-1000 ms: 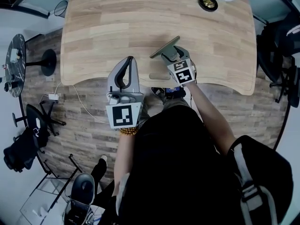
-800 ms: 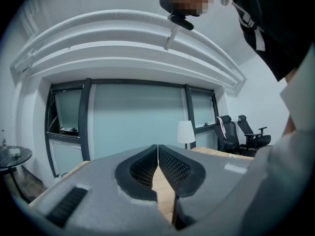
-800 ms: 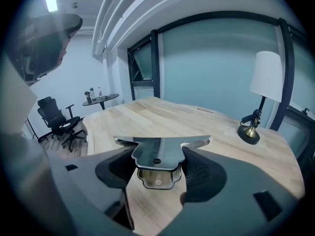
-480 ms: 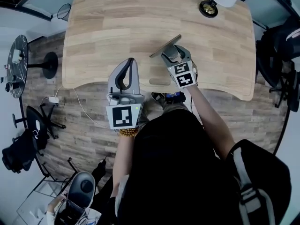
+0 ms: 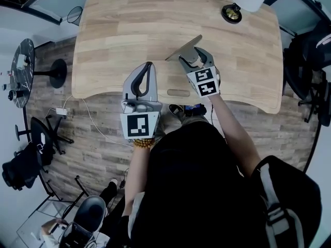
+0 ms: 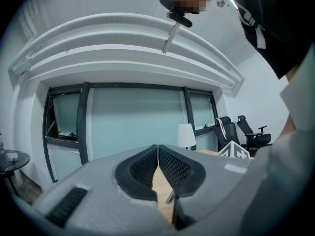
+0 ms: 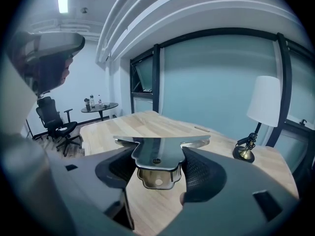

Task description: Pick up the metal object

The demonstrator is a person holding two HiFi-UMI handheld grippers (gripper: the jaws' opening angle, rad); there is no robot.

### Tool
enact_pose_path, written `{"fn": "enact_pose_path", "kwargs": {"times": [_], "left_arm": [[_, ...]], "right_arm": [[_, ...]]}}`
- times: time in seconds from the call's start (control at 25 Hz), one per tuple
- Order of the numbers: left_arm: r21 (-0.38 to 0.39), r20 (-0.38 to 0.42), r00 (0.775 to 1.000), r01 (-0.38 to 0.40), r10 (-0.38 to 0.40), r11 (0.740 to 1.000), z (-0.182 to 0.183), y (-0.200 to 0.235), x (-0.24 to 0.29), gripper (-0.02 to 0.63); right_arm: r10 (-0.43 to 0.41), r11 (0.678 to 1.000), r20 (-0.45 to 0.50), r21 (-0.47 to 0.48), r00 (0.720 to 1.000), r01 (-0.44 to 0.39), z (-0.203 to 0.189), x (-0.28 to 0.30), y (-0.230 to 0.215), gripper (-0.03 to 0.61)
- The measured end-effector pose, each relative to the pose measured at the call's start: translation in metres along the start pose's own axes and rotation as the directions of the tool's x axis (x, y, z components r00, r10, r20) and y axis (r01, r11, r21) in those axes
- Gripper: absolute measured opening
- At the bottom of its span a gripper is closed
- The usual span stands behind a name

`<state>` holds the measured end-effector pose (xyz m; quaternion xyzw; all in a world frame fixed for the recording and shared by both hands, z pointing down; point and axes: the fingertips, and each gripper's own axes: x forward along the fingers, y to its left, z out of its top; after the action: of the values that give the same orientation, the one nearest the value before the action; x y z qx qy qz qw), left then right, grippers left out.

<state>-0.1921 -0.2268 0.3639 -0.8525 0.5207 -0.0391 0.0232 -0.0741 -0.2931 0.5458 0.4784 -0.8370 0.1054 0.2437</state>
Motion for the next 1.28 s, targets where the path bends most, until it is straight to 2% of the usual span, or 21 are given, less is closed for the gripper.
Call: {"fn": "enact_pose_path", "kwargs": {"times": [0.96, 1.28], "left_arm": [[0.015, 0.040, 0.999, -0.003, 0.002, 1.000, 0.017, 0.003, 0.014, 0.020], [0.017, 0.059, 0.998, -0.016, 0.015, 1.000, 0.023, 0.006, 0.015, 0.020]], "right_arm": [[-0.039, 0.998, 0.183, -0.034, 0.982, 0.046, 0.097, -0.036, -0.007, 0.285], [-0.038, 0.998, 0.261, -0.032, 0.965, 0.048, 0.127, -0.054, -0.004, 0.285]]}}
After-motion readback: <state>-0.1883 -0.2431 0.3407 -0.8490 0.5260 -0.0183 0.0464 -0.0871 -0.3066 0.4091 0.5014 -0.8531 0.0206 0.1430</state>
